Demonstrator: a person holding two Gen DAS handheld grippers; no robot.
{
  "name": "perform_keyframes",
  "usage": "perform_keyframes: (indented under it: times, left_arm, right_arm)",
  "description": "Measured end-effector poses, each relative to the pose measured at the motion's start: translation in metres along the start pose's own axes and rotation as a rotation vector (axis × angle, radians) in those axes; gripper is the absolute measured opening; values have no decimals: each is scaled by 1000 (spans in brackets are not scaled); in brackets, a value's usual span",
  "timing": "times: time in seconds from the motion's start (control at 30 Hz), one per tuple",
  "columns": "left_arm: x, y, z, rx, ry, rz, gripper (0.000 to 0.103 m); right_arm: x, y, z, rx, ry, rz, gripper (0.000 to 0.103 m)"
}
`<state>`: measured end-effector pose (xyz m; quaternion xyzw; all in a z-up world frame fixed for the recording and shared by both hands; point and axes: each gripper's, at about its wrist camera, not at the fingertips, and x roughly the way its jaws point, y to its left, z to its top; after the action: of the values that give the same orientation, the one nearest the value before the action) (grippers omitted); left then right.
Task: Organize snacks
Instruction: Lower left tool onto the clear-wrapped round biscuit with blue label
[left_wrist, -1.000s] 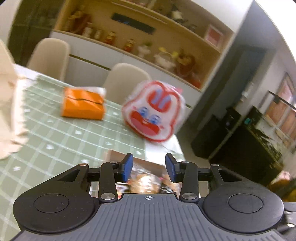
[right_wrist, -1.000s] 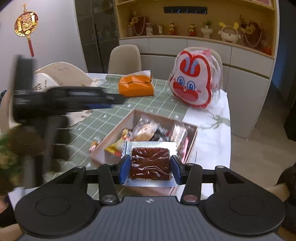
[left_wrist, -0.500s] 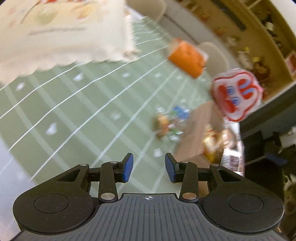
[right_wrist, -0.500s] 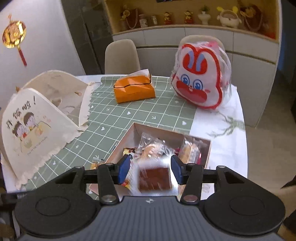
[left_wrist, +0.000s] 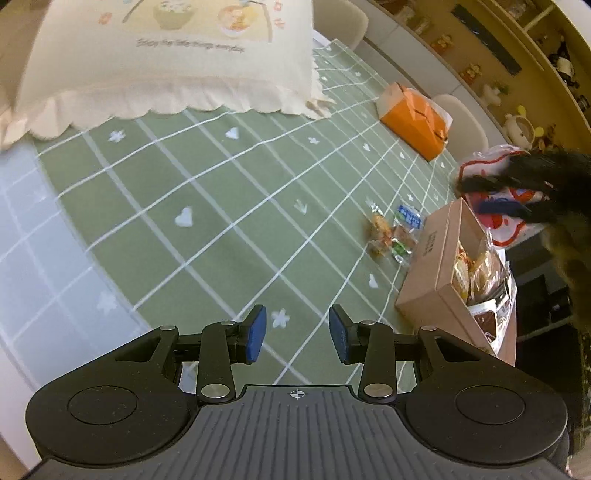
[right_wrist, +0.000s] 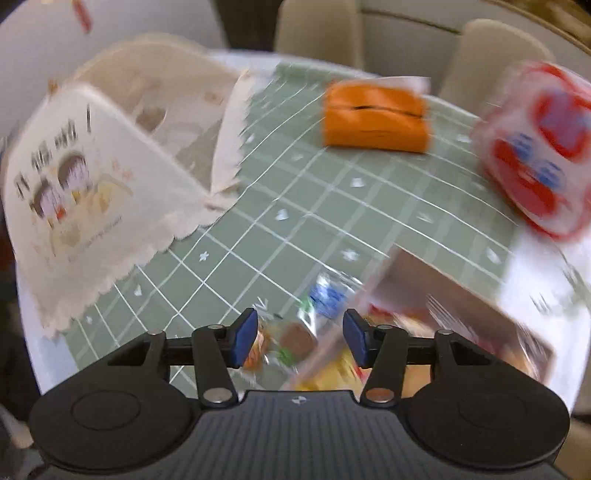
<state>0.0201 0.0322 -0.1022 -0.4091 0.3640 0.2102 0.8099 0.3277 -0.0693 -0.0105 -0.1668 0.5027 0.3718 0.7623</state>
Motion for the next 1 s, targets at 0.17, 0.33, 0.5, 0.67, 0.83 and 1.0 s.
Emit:
perform_keyframes:
  times: [0.17, 0.33, 0.5, 0.67, 0.83, 1.0]
  left_arm:
    - [-14, 14, -19, -72, -3, 31, 42]
    - [-23, 33, -30, -142, -24, 80, 42]
    - [-25, 33, -25, -126, -39, 76, 41]
    - [-14, -14, 4, 149, -56, -15, 41]
    - [24, -79, 50, 474, 23, -106, 41]
    - [87, -133, 91, 628, 102, -41, 41]
  right_arm:
    - [74, 17, 17, -15, 176, 53, 46]
    - [109, 44, 1, -71, 242, 31, 30]
    - [81, 56, 1, -91, 256, 243, 29]
    - [31, 37, 4, -139, 121, 118, 30]
    - [-12, -5, -19, -40, 36, 96, 33]
    - [-41, -34, -62, 19, -51, 67, 40]
